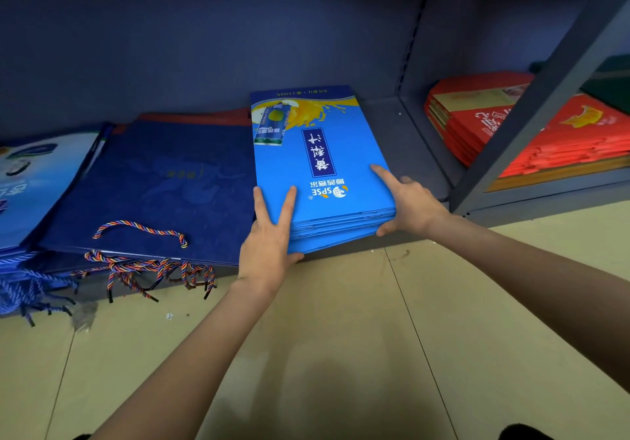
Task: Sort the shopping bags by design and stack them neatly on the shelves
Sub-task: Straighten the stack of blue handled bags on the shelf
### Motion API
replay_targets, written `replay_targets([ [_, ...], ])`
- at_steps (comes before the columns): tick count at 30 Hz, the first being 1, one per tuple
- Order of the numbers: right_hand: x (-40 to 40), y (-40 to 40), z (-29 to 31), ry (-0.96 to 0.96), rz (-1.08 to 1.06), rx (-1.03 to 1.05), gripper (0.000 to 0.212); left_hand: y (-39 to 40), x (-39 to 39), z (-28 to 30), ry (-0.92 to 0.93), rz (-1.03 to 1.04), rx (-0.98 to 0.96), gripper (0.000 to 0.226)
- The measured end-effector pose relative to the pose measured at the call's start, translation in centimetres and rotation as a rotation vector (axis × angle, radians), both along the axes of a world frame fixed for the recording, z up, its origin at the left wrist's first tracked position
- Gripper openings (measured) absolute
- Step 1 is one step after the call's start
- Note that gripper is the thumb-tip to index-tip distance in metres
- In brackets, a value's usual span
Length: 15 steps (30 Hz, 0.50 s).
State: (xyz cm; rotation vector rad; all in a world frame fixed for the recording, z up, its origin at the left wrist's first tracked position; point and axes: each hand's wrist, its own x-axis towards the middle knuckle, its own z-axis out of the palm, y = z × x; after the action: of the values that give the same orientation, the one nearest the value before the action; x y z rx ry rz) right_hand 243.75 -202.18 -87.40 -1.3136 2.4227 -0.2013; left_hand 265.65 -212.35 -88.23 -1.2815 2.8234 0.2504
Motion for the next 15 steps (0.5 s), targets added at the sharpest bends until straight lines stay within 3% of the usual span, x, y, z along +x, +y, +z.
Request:
replay_targets([
  [5, -0.5, 0.1, 0.5, -0.094, -0.035, -0.004, 0.119, 0.5, -0.4, 0.6, -0.060, 0.045, 0.023, 0.108],
  [10, 1.0, -0.6, -0.1, -0.155, -0.126, 0.026, 0.118, 0.6, -0.1, -0.6, -0.007, 0.051, 0.087, 0.101],
  [15, 3.2, 2.6, -1.0, -0.206, -0.190, -0.065, 0.111, 0.5, 1.0, -1.1, -0.078, -0.027, -0.021, 0.094],
])
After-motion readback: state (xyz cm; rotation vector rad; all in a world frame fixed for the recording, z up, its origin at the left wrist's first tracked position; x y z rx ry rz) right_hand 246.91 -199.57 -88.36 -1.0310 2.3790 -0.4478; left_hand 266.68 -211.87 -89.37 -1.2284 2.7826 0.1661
